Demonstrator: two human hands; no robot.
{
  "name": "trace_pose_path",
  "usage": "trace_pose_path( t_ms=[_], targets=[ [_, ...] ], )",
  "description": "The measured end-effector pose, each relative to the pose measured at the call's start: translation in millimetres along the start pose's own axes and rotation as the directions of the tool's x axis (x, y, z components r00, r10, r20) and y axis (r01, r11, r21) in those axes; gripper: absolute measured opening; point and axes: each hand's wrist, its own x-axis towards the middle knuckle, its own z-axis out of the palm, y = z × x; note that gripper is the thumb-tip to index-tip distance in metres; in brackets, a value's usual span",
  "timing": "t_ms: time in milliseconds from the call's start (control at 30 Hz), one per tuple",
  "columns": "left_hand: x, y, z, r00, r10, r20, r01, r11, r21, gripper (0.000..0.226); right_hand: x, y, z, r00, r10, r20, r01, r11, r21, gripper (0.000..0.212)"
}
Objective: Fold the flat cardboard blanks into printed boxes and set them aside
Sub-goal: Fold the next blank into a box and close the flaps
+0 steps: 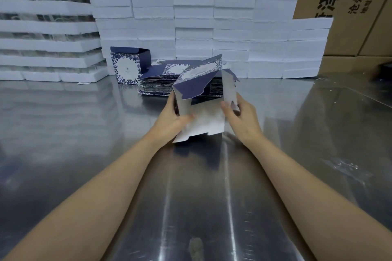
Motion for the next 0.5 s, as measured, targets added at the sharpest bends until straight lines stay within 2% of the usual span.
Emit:
trace_pose_path(
  t_ms=[33, 133, 233, 300, 367, 433, 500],
  targets=[
    [0.2, 0.4, 1.1, 0.997, -0.010, -0.075, 0.008, 1.000, -0.029, 0.054, 0.5, -1.7, -0.2, 0.998, 0.007, -0.056, -0.006, 1.000, 0.004, 0.013],
    [3.3, 2.8, 0.5, 0.953, -0.049, -0.299, 0.016, 0.994, -0.111, 0.012, 3.1, -2.0, -2.7, 0.975, 0.069, -0.210, -0.055, 0.996, 0.069, 0.037],
    [5.5, 4.7, 1.7, 0.929, -0.072, -0.364, -0.001, 0.981, -0.196, 0.009, 8.2, 3.8, -6.5, 0.961, 0.146, -0.235, -0.107, 0.979, 0.174, 0.053],
    [7.5, 3.7, 0.1, 0.923, -0.107, -0.369, -0.018, 0.947, -0.321, 0.008, 10.7, 5.7, -8.5, 0.950, 0.235, -0.205, -0.159, 0.931, 0.330, 0.043],
    [9.7, 2.4, -3.3, 0.912, -0.154, -0.379, -0.013, 0.914, -0.405, 0.006, 11.4, 4.1, -8.9, 0.948, 0.294, -0.123, -0.203, 0.854, 0.479, 0.023],
    [12.0, 0.7, -6.5, 0.901, -0.206, -0.382, 0.011, 0.891, -0.454, 0.011, 11.0, 3.6, -6.2, 0.949, 0.306, -0.077, -0.224, 0.825, 0.518, 0.004],
    [13.1, -0.6, -7.3, 0.898, -0.252, -0.360, 0.040, 0.862, -0.505, 0.019, 10.3, 3.0, -3.2, 0.948, 0.283, -0.143, -0.195, 0.876, 0.441, 0.018]
  ],
)
